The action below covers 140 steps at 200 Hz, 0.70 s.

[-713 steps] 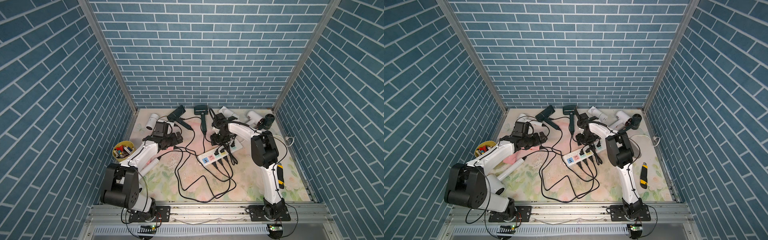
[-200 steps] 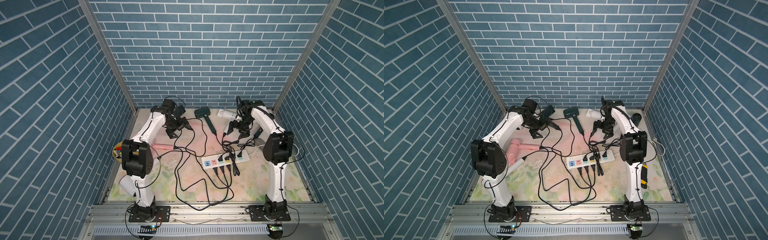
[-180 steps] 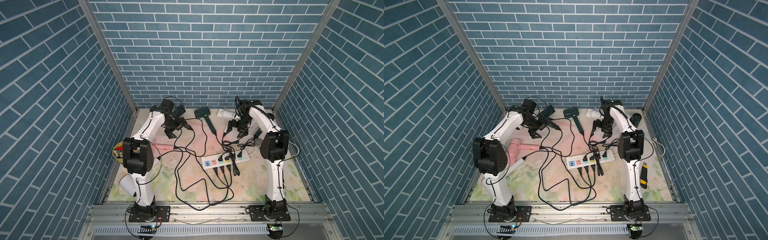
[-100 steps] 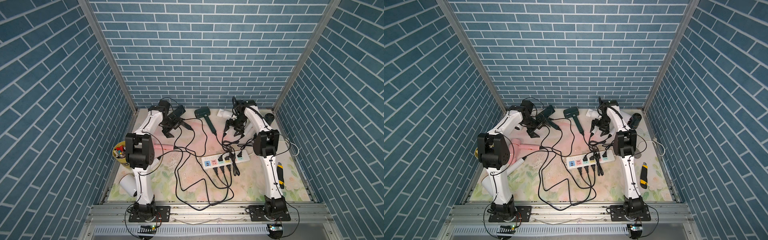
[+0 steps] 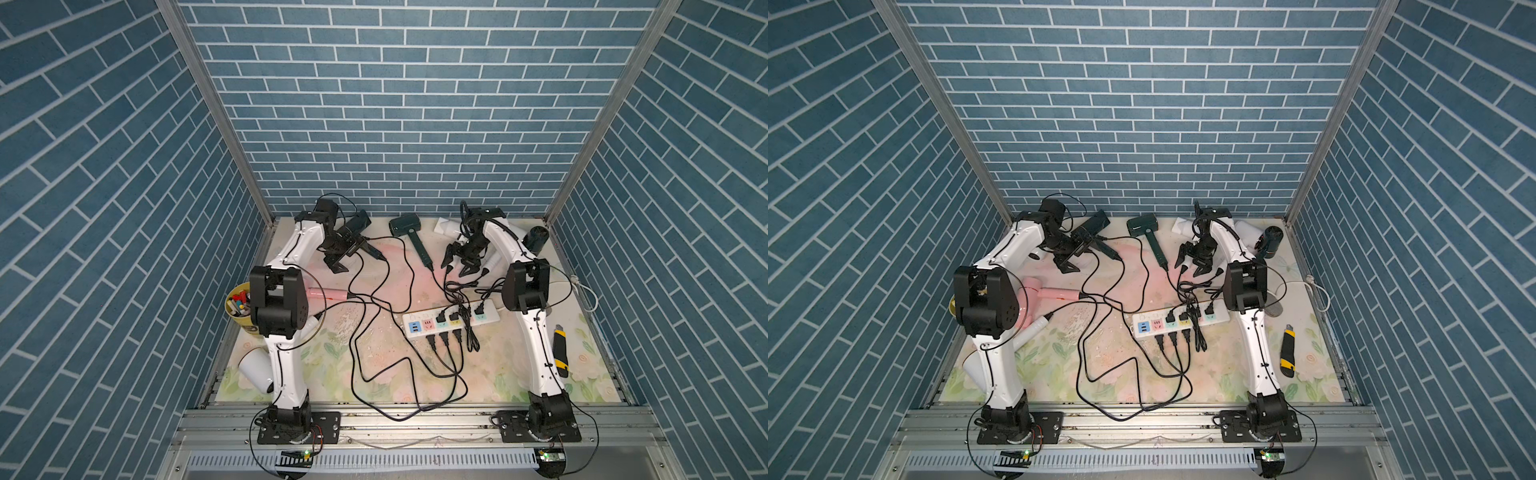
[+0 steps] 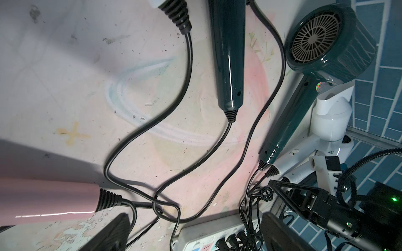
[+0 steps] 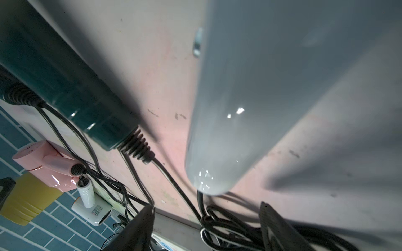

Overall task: Charge the blow dryers
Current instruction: Pick up the plug from the center of the board.

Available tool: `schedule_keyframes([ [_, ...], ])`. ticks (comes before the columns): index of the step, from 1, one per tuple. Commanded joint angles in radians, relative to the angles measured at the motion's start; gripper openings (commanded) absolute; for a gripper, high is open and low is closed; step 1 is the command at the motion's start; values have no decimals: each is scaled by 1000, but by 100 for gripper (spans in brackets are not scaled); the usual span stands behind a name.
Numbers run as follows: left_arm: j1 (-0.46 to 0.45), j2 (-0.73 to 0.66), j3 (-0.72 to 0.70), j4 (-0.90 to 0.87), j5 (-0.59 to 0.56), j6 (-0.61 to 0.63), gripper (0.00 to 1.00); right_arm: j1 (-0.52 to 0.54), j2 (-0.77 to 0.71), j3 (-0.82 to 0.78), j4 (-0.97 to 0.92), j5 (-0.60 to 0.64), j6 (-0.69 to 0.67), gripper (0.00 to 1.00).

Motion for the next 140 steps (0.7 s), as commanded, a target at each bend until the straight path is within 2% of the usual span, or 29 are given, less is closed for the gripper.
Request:
schedule_keyframes([
  [1,-3,-43,-62,23,1,-16,99,-3,42,31,23,-68,41,77],
  [28,-3,-69,-125,69,13,-36,99,-3,69,58,68,-132,82,74],
  [63,-3,-65,-141,88,25,-29,99,-3,95,89,149,-215,160,72],
  [80,-3,-40,-119,77,39,-25,99,-3,97,92,181,-234,184,72],
  [105,-9,-7,-55,31,38,-1,99,-2,97,89,270,-324,233,71],
  [140,-17,-3,-58,36,41,-5,99,0,119,136,335,-383,297,70],
])
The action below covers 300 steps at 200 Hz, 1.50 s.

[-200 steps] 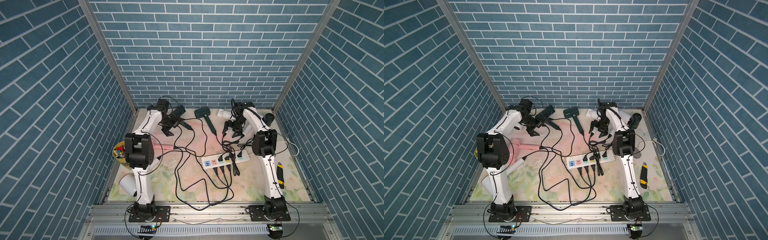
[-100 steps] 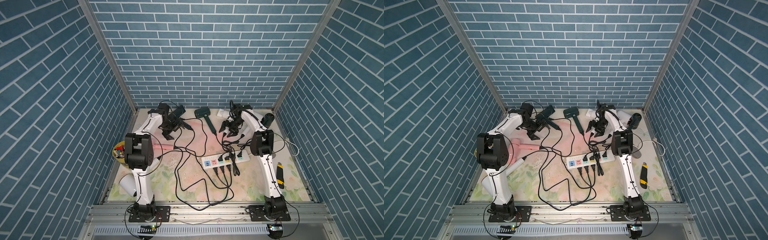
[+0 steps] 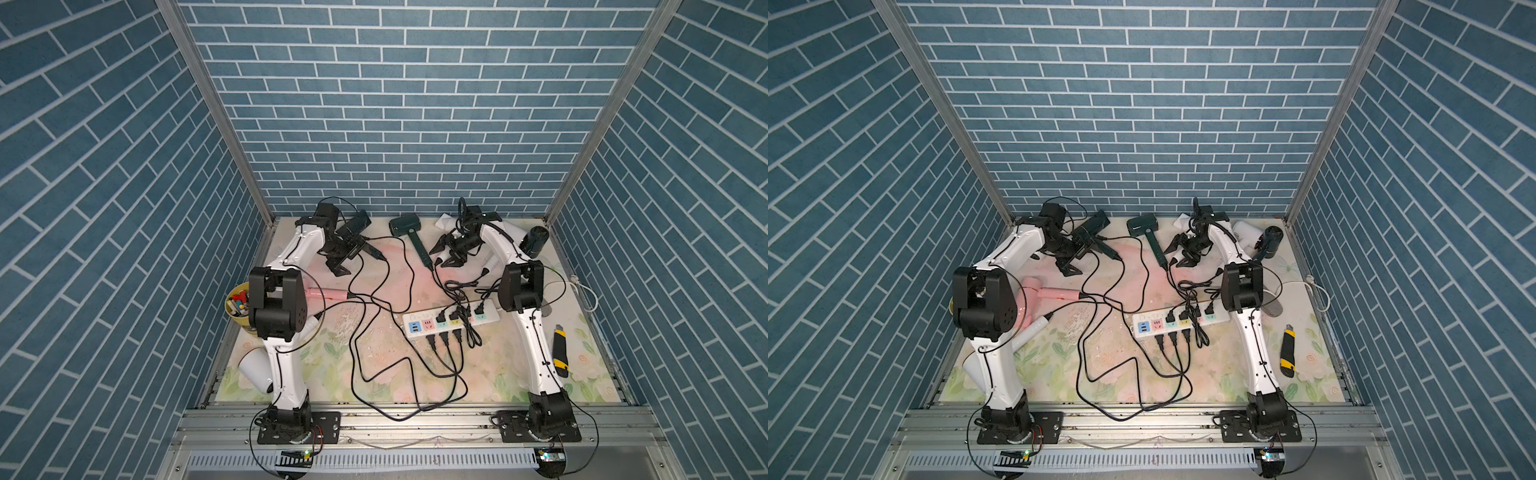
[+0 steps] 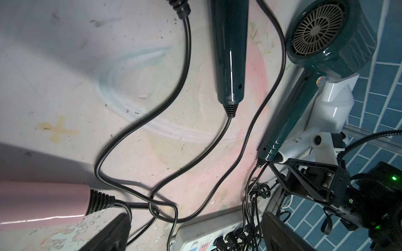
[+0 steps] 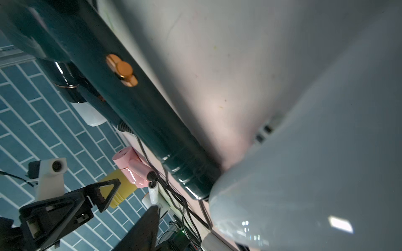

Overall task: Charge the blow dryers
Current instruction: Pick up the plug from the center of the board.

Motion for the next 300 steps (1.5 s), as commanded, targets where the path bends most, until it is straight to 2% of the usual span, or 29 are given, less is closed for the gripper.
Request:
schedule_keyframes([
  [1,-11,24,14,-28,7,12,99,-1,34,60,102,-87,75,70],
  [33,-15,23,19,-26,3,13,99,-3,20,82,106,-83,87,70],
  [63,-17,8,58,-81,-71,50,99,-10,-34,81,72,-8,52,69],
  [106,-17,21,175,-176,-159,107,98,-14,-142,27,-2,92,-73,70],
  [159,-15,12,310,-264,-223,165,97,-13,-256,-27,-86,182,-207,75],
  [215,-14,-80,337,-207,-279,144,96,-14,-370,-69,-69,279,-230,80],
  [247,-14,-95,347,-147,-265,104,97,-17,-418,-75,-51,333,-223,83],
  [264,-14,-57,335,-109,-241,60,97,-25,-412,-70,-47,331,-208,84],
  [300,-38,130,479,-145,-161,-6,92,-14,-330,7,-63,250,-179,75],
])
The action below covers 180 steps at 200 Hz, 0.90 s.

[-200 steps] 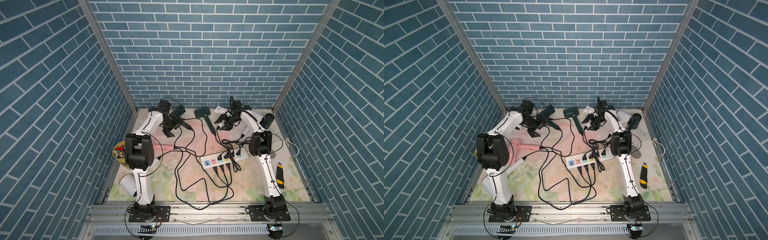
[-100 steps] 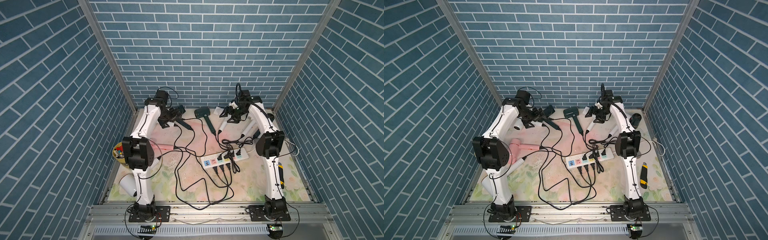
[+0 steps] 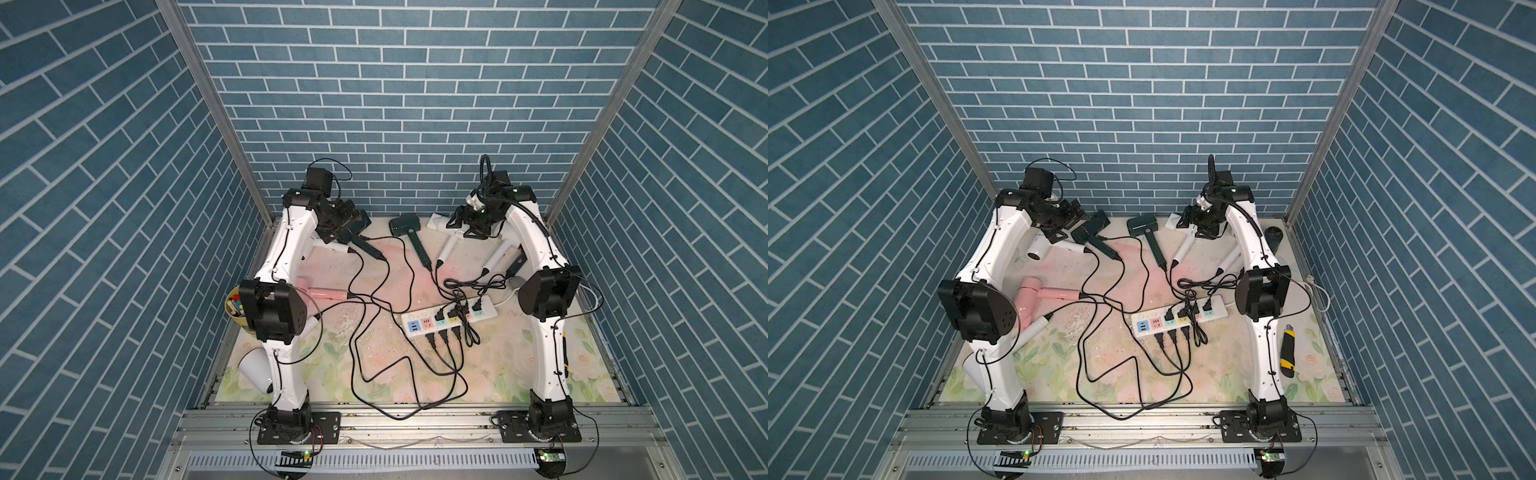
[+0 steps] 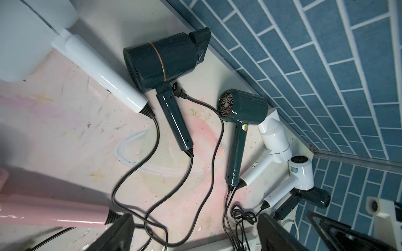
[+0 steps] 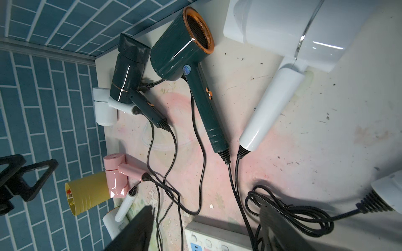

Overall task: Charge the blow dryers
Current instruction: Pick up the plug from the center of the board.

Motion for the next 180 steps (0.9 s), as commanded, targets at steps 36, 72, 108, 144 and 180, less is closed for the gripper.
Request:
schedule_keyframes([
  [36,-69,264,213,-160,134,-27,88,65,86,59,-76,-56,-55,73],
  [72,-66,192,79,-117,149,-30,89,143,98,12,-112,-15,-94,70],
  [108,-56,123,-16,-106,170,-30,89,222,128,19,-122,53,-100,68],
  [144,-50,64,-80,-114,186,-16,89,296,158,3,-134,152,-65,64],
  [180,-39,3,-162,-116,190,14,89,342,199,11,-124,206,-20,55],
])
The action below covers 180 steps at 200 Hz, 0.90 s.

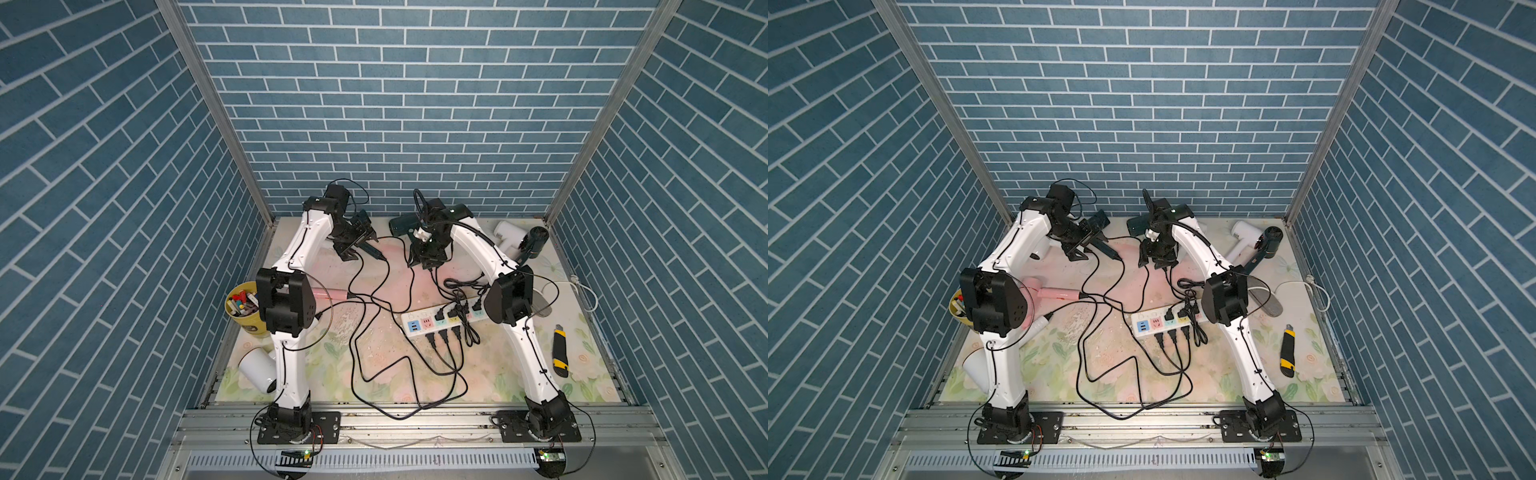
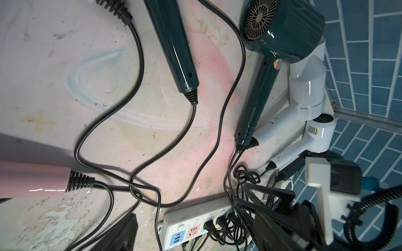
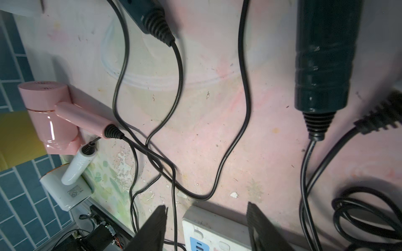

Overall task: Charge the blow dryers
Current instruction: Pick up the plug from the center of the board.

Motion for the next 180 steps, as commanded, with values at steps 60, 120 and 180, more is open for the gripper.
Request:
schedule_keyframes([
  [60,25,-127,-146,-26,25,75,88,52,151,94,-10,222,93,34],
  [120,27,-166,-167,-76,37,142,88,64,236,124,59,345,97,33],
  [180,39,-208,-220,-77,45,162,88,110,275,114,-15,406,148,21],
])
